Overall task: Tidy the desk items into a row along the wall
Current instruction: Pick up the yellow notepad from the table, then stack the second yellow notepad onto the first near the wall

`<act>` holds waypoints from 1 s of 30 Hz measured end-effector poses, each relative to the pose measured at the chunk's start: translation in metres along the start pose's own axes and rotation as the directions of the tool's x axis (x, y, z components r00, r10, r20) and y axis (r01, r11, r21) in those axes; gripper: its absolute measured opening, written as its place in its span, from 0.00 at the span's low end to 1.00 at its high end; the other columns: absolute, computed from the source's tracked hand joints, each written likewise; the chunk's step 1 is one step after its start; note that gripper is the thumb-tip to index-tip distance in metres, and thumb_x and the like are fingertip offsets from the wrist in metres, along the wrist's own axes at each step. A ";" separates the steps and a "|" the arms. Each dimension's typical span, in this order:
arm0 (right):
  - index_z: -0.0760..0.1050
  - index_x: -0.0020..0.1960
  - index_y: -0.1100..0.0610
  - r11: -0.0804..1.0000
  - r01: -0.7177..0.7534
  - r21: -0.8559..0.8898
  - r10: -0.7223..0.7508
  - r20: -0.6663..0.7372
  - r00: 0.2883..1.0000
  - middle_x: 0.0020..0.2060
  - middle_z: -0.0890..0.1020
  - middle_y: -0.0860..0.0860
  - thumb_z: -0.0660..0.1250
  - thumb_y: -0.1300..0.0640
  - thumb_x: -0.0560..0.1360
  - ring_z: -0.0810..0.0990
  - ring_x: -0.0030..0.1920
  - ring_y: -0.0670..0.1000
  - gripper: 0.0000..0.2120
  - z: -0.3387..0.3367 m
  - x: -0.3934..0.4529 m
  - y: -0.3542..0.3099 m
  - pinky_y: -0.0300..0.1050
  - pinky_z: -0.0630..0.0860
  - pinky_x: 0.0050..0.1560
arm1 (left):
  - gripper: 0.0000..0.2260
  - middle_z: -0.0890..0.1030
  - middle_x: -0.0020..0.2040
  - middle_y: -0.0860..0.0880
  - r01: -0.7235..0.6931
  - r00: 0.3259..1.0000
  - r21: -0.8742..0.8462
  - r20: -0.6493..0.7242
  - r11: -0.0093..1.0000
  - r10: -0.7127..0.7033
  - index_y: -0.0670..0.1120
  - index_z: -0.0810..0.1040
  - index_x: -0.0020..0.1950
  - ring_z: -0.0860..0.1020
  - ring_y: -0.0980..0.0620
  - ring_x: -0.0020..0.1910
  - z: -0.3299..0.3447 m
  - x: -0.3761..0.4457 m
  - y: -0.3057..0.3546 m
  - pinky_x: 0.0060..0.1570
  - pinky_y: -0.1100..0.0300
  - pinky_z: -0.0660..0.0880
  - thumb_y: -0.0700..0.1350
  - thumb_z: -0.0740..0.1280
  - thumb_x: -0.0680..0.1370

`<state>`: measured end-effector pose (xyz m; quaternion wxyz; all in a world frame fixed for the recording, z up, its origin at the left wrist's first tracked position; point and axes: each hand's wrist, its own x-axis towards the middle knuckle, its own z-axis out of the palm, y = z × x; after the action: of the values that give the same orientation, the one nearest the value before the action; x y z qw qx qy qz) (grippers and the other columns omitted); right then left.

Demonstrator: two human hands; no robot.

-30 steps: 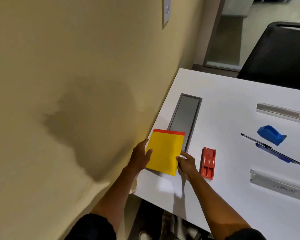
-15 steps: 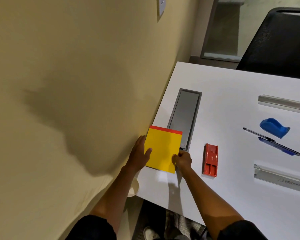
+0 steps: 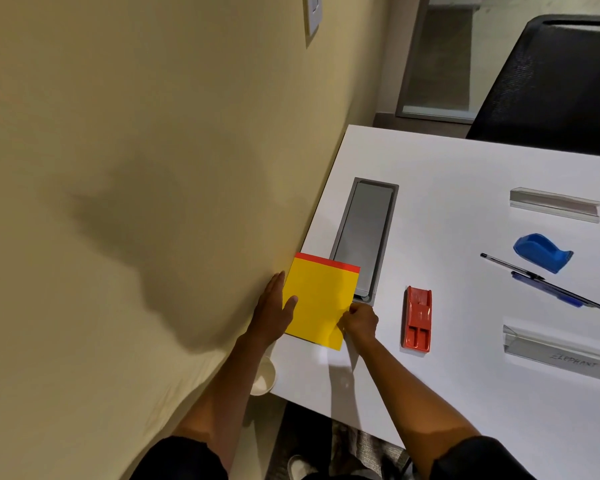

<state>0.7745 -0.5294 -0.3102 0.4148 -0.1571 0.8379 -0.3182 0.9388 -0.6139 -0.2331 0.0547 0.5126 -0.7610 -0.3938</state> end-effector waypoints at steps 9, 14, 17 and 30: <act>0.78 0.58 0.61 0.985 0.175 0.016 -0.174 -0.040 0.984 0.51 0.82 0.56 0.62 0.64 0.76 0.80 0.52 0.56 0.12 -0.024 -0.013 -0.004 0.45 0.74 0.49 | 0.28 0.55 0.78 0.48 -0.014 1.000 0.014 0.000 1.000 0.014 0.47 0.50 0.78 0.55 0.48 0.77 0.000 -0.007 0.006 0.73 0.53 0.56 0.53 0.57 0.81; 0.68 0.70 0.54 0.902 0.355 -0.248 -0.372 -0.026 0.928 0.64 0.75 0.56 0.66 0.43 0.74 0.73 0.65 0.57 0.28 -0.055 -0.017 0.005 0.53 0.72 0.61 | 0.30 0.54 0.79 0.49 -0.063 0.998 0.026 -0.009 0.998 0.063 0.49 0.50 0.78 0.55 0.48 0.77 -0.002 -0.019 0.024 0.73 0.52 0.56 0.59 0.56 0.80; 0.61 0.75 0.53 0.798 0.391 -0.459 -0.463 -0.050 0.885 0.72 0.67 0.55 0.63 0.38 0.75 0.64 0.72 0.56 0.34 -0.079 -0.031 0.001 0.54 0.64 0.69 | 0.32 0.54 0.79 0.49 -0.094 0.996 0.022 -0.004 0.995 0.095 0.49 0.50 0.78 0.54 0.48 0.77 -0.004 -0.029 0.034 0.74 0.50 0.55 0.61 0.56 0.79; 0.47 0.78 0.46 0.646 0.255 -0.720 -0.571 -0.234 0.787 0.78 0.48 0.52 0.49 0.29 0.73 0.46 0.77 0.58 0.39 -0.160 -0.142 0.041 0.63 0.48 0.74 | 0.35 0.45 0.79 0.49 -0.245 0.969 0.224 0.027 0.943 0.245 0.50 0.46 0.78 0.42 0.48 0.78 0.016 -0.125 0.077 0.75 0.42 0.46 0.65 0.53 0.78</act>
<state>0.7335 -0.3596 -0.1800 0.0451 -0.4077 0.9041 -0.1202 0.9333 -0.4898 -0.1534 0.0451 0.4170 -0.8586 -0.2946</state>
